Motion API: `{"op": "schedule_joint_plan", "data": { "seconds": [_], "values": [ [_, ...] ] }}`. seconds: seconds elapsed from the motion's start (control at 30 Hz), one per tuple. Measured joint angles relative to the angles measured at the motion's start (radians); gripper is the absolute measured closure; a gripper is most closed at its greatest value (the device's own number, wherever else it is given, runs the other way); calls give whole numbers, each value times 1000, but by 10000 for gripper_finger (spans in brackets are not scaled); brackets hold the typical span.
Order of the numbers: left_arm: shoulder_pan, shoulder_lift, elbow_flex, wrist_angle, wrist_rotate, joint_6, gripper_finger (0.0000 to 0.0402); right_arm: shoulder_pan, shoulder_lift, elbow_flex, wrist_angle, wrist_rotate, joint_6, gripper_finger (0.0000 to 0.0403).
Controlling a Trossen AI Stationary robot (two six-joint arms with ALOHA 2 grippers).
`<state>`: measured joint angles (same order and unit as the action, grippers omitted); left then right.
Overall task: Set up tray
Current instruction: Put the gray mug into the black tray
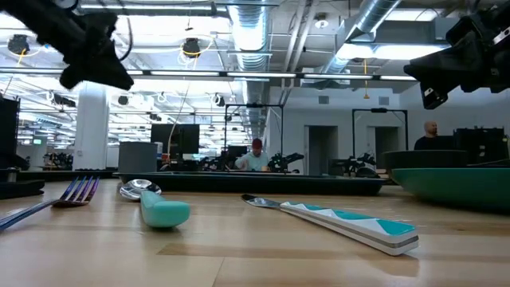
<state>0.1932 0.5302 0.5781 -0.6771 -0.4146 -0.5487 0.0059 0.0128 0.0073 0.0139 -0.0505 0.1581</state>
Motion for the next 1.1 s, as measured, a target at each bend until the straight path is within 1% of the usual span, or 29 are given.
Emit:
{"op": "schedule_joint_plan", "data": {
  "seconds": [0.1,0.23,0.33,0.47,0.63,0.73,0.8,1.0,1.1],
  "values": [
    [50,169,133,-123,-26,97,333,0,0,0,0,0,0,339],
    [133,402,268,-241,24,188,306,0,0,0,0,0,0,339],
    [203,575,351,-333,24,225,280,0,0,0,0,0,0,339],
    [286,789,439,-427,27,307,254,0,0,0,0,0,0,339],
    [350,989,498,-440,52,390,247,0,0,0,0,0,0,339],
    [369,1063,522,-458,47,408,251,0,0,0,0,0,0,339],
    [375,1085,526,-460,29,410,255,0,0,0,0,0,0,339],
    [376,1071,526,-459,-43,417,267,0,0,0,0,0,0,339],
    [376,1049,527,-458,-49,432,271,0,0,0,0,0,0,339]
  ]
}}
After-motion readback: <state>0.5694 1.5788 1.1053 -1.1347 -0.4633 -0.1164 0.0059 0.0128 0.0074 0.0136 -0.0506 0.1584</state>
